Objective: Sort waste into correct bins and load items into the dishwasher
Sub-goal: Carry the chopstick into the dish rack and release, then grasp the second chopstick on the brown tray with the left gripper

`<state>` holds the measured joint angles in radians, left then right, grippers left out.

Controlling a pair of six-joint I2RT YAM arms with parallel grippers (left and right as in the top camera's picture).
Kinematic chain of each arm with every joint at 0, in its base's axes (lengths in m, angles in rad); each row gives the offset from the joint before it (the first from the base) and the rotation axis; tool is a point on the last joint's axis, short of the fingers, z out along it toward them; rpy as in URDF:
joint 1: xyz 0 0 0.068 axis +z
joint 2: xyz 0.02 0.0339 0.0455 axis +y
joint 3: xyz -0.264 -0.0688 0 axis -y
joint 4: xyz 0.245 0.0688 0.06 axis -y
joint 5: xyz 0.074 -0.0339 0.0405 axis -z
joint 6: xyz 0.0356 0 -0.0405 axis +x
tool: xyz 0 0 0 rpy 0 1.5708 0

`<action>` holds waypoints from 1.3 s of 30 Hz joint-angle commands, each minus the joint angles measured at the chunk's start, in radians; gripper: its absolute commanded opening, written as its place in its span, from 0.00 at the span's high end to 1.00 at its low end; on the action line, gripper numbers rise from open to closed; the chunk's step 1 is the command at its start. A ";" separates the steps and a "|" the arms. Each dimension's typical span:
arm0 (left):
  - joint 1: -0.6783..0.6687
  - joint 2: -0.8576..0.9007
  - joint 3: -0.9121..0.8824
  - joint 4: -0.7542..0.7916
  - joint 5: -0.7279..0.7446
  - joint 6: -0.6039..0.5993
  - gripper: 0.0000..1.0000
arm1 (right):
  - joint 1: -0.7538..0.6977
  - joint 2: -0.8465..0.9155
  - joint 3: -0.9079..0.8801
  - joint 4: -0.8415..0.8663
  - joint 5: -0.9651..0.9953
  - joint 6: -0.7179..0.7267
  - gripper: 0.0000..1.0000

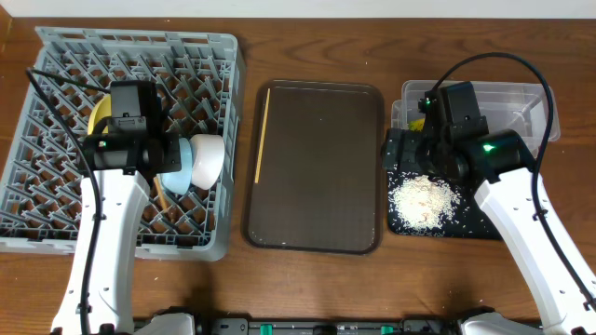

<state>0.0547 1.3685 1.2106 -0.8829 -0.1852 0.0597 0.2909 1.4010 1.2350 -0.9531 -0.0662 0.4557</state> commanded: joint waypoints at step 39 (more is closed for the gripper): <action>-0.372 0.601 0.013 0.526 0.200 -0.197 0.66 | -0.006 0.042 0.007 0.003 0.013 0.000 0.01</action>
<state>-0.3107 1.9385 1.2156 -0.3511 -0.0177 -0.1112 0.2909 1.4277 1.2350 -0.9508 -0.0662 0.4557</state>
